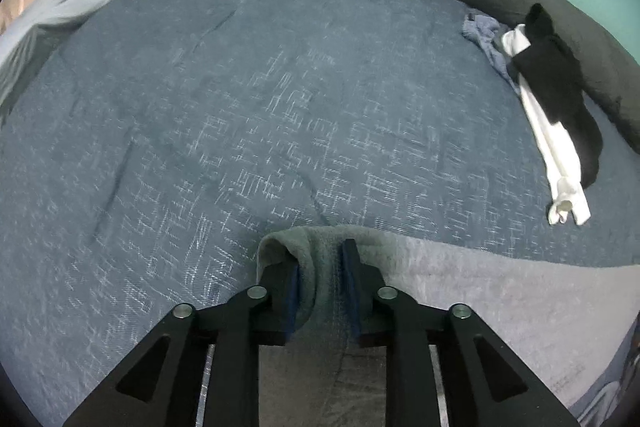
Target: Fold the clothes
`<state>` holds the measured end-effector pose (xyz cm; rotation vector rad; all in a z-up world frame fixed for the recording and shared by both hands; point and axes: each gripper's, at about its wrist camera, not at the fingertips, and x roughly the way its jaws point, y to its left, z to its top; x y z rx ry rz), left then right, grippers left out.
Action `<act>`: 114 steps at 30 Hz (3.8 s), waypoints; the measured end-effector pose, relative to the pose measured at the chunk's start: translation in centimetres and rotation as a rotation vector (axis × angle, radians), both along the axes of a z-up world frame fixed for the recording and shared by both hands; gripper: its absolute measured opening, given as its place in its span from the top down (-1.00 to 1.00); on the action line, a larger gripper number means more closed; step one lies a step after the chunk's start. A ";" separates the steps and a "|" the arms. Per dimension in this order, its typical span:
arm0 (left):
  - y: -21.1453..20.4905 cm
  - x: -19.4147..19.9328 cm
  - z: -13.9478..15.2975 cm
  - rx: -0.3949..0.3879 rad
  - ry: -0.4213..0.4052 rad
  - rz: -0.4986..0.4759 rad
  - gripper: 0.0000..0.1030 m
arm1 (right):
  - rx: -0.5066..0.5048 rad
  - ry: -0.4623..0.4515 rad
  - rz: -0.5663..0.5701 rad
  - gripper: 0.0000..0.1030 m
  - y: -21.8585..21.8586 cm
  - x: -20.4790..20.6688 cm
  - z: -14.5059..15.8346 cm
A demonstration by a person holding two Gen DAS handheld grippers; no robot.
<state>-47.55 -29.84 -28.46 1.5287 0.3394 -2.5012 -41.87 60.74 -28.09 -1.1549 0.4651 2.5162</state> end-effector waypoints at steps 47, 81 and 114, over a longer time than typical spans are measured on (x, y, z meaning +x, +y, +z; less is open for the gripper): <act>-2.5 31.1 0.2 0.292 0.016 0.049 -0.04 | -0.233 -0.143 0.314 -0.13 -10.5 27.4 7.4; -2.6 29.1 2.5 0.247 0.113 0.055 0.88 | -0.184 -0.295 0.106 -0.37 -2.0 29.6 2.1; -5.4 33.7 5.1 0.247 0.173 0.144 0.91 | -0.067 -0.083 0.210 0.79 -0.2 30.3 14.2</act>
